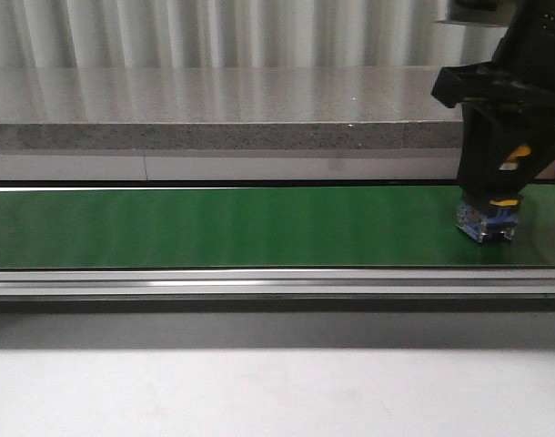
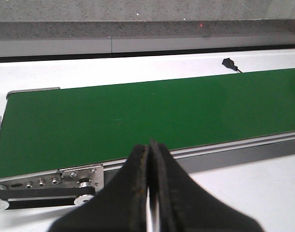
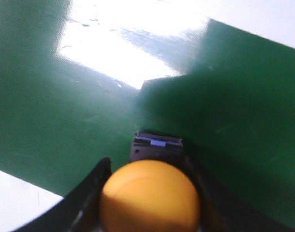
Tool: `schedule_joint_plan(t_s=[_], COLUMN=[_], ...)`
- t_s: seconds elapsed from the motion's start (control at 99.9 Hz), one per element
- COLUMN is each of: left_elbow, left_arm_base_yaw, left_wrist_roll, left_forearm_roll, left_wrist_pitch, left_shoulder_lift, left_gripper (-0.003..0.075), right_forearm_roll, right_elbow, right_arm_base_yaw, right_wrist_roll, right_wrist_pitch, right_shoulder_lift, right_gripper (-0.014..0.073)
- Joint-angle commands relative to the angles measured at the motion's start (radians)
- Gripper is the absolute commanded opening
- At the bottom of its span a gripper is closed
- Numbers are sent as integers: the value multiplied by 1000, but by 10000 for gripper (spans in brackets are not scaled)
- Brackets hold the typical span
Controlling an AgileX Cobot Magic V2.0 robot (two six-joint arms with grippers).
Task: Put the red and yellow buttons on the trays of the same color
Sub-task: 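Lower the right gripper onto the yellow button on the belt, grasp, then carry the yellow button into the yellow tray and release it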
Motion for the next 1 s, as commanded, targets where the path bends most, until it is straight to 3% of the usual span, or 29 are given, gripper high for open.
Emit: schedule_joint_plan(t_s=[0.0, 0.28, 0.63, 0.991], left_elbow=[-25, -25, -25, -25], left_arm_base_yaw=[-9, -9, -9, -9], left_wrist_roll=[0, 0, 0, 0], left_forearm_roll=[-17, -17, -17, -17], left_wrist_pitch=[-65, -65, -65, -65], left_shoulder_lift=[9, 9, 9, 9], left_gripper=[-20, -20, -20, -20], right_forearm_roll=[10, 10, 10, 10], right_elbow=[-22, -19, -18, 89], right_arm_base_yaw=[-1, -127, -474, -785], right_wrist_roll=[-10, 12, 65, 150], right_wrist_pitch=[-34, -20, -3, -117], right_shoulder_lift=[-59, -155, -189, -188], right_gripper=[71, 66, 66, 66])
